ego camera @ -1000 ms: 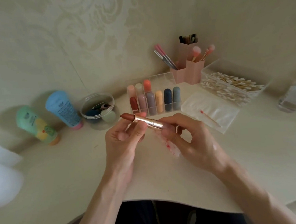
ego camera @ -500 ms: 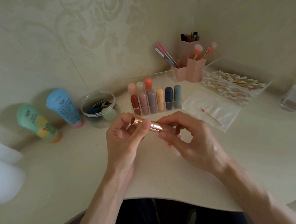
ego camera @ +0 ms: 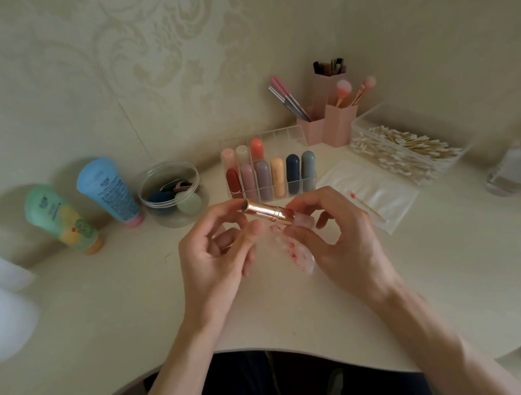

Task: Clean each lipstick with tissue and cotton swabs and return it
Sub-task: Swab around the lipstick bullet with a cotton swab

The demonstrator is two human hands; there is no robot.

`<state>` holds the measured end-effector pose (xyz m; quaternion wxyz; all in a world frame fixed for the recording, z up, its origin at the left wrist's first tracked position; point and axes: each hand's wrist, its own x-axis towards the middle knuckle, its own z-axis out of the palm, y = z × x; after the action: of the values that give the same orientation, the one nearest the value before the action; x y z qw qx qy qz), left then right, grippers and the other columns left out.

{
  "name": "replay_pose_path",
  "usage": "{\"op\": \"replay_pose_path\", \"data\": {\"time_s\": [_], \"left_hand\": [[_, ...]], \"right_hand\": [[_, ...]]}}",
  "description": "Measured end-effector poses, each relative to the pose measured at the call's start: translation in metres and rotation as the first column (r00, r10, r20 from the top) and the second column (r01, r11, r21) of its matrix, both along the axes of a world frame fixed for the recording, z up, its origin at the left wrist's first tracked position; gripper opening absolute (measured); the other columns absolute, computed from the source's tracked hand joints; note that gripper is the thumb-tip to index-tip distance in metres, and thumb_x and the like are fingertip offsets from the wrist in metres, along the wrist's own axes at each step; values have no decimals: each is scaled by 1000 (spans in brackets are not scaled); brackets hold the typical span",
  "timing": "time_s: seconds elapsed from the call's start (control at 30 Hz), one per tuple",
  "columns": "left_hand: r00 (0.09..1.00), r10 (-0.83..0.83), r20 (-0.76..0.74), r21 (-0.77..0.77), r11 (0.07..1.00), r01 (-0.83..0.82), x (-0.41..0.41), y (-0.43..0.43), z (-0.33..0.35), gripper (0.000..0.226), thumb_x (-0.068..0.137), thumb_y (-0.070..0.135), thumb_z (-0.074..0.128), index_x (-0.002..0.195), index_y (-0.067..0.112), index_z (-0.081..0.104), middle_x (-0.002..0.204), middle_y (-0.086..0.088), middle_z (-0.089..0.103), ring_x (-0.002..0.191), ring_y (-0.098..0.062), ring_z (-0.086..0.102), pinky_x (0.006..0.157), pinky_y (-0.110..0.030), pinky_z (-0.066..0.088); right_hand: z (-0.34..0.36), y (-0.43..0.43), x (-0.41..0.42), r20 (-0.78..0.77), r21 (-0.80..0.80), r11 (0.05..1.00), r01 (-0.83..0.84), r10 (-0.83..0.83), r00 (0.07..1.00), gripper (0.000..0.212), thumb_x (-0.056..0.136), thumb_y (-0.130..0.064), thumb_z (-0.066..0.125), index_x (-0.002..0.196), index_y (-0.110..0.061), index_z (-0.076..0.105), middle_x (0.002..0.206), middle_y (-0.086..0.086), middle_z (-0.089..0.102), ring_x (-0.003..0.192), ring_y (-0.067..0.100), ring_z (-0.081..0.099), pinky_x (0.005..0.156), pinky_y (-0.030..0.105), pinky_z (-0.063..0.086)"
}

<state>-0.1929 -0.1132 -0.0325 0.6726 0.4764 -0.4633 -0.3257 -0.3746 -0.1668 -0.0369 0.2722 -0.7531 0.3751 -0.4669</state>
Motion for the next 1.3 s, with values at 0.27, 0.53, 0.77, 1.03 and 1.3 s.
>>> {"op": "replay_pose_path", "data": {"time_s": [0.27, 0.53, 0.77, 1.03, 1.3], "left_hand": [[809, 351, 471, -98, 932, -348, 36, 7, -4, 10, 100, 11, 68, 95, 20, 71, 86, 15, 69, 74, -12, 60, 60, -24, 42], [657, 271, 703, -8, 928, -374, 54, -21, -14, 33, 89, 23, 80, 120, 24, 71, 110, 6, 62, 89, -1, 55, 73, -7, 35], [661, 257, 705, 2, 931, -364, 55, -25, -19, 31, 87, 21, 82, 116, 24, 72, 105, 9, 64, 85, -5, 59, 73, -9, 37], [749, 249, 613, 52, 934, -353, 55, -22, -21, 22, 91, 23, 78, 112, 24, 71, 94, 7, 73, 81, -6, 67, 72, -13, 43], [905, 96, 414, 130, 978, -163, 40, -12, -2, 16, 85, 24, 82, 97, 21, 72, 84, 18, 77, 71, -12, 72, 69, -52, 53]], "right_hand": [[-4, -2, -2, -96, -30, 991, 129, -131, 987, 28, 85, -6, 83, 108, -17, 72, 102, -10, 67, 94, -3, 59, 82, 6, 39], [-3, -2, -2, -122, -26, 989, 144, -146, 982, 27, 85, -6, 83, 107, -17, 72, 101, -10, 67, 94, -3, 58, 82, 6, 39], [-13, -11, -8, -156, -60, 950, 305, -311, 938, 27, 85, -15, 84, 109, -23, 76, 104, -12, 57, 104, 10, 46, 90, 10, 35], [-13, -17, -7, -146, 157, 934, 322, -300, 943, 17, 95, -23, 76, 110, -28, 69, 92, -10, 63, 86, 2, 56, 70, 19, 43], [-7, -18, 0, -197, 224, 925, 308, -267, 943, 16, 97, -27, 74, 110, -26, 66, 94, -13, 69, 86, 5, 61, 74, 23, 50]]}}
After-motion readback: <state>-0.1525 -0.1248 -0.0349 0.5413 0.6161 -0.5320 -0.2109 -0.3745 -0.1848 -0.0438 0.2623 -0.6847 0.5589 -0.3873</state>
